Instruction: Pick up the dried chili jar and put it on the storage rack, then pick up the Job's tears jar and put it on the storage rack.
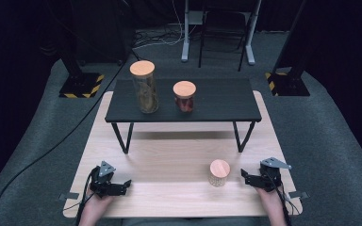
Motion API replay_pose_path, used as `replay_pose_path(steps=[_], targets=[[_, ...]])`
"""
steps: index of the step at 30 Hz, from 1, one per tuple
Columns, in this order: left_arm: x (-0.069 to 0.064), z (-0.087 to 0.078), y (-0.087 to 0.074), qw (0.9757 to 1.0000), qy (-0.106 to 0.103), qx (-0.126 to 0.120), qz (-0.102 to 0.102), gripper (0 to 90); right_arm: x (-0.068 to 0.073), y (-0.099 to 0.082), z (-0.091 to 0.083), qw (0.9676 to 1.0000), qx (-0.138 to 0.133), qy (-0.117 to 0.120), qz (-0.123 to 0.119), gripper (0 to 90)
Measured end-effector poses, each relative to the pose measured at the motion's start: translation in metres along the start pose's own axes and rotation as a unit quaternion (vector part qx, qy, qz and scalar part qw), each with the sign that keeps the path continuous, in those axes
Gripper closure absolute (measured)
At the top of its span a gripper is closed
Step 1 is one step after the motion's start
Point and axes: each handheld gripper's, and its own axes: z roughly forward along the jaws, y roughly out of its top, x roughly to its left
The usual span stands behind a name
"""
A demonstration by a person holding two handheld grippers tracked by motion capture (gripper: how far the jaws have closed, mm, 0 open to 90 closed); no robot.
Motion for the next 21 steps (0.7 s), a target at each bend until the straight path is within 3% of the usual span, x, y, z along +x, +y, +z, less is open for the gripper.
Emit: replay_pose_path(steps=[4,21], targets=[[0.0001,-0.0002,-0.0001,1.0000,0.000,0.001,0.001,2.0,0.0011,-0.0004,0.0014,0.9998,0.022,-0.004,0.000,8.0],[0.0000,-0.0002,-0.0001,1.0000,0.000,0.001,0.001,2.0,0.0047,-0.0008,0.0023,0.9995,0.029,-0.001,-0.012,8.5]])
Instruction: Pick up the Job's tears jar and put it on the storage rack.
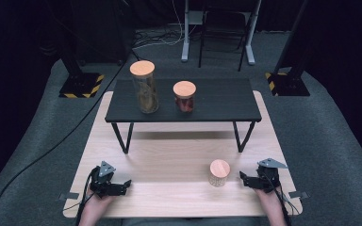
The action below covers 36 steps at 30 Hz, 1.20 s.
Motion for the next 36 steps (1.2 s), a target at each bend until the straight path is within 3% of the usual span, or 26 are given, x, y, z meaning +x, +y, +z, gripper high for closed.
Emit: replay_pose_path(steps=[7,21,36], targets=[[0.000,0.000,0.000,1.0000,0.000,0.000,0.000,2.0,0.002,0.003,-0.007,0.9998,-0.015,0.010,0.004,8.4],[0.000,0.000,0.000,1.0000,-0.001,-0.001,-0.001,2.0,0.015,0.011,-0.037,0.9975,-0.060,0.039,-0.001,8.4],[0.000,0.000,0.000,1.0000,-0.001,0.000,0.001,2.0,0.030,0.015,-0.050,0.9947,-0.077,0.068,-0.012,8.4]])
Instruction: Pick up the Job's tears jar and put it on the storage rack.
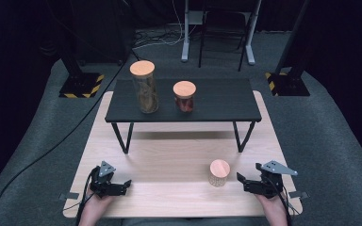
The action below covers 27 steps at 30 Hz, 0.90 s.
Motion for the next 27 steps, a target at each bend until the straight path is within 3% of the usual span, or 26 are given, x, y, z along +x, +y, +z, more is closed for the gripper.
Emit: replay_pose_path(steps=[27], targets=[[0.000,0.000,0.000,1.0000,0.000,0.000,0.001,2.0,0.038,0.006,0.014,0.9986,-0.001,0.049,-0.022,8.5]])
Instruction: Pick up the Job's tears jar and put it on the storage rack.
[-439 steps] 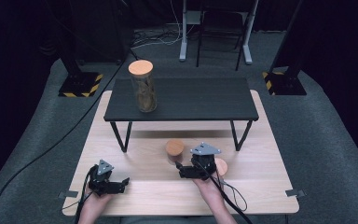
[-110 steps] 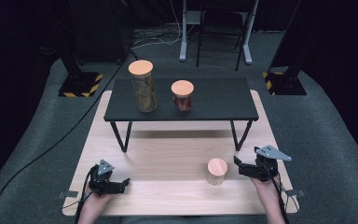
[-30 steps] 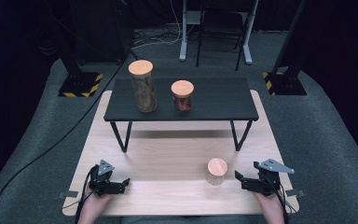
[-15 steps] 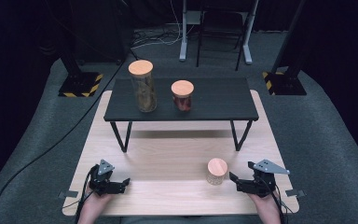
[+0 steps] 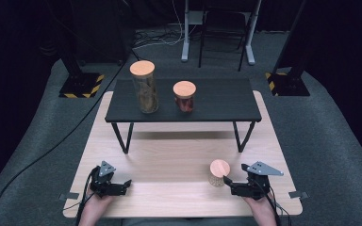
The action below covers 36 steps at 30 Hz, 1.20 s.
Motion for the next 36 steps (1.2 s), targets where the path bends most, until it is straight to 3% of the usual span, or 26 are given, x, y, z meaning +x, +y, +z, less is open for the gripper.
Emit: replay_pose_path(steps=[10,21,36], targets=[[0.000,0.000,0.000,1.0000,0.000,0.000,0.000,2.0,0.012,-0.001,0.016,0.9998,0.010,0.011,-0.014,8.6],[0.000,0.000,0.000,1.0000,0.000,0.000,0.000,2.0,0.012,-0.007,0.034,0.9997,0.015,0.020,-0.006,10.7],[0.000,0.000,0.000,1.0000,0.000,0.000,0.000,2.0,0.016,-0.008,0.055,0.9994,0.021,0.023,-0.013,15.2]])
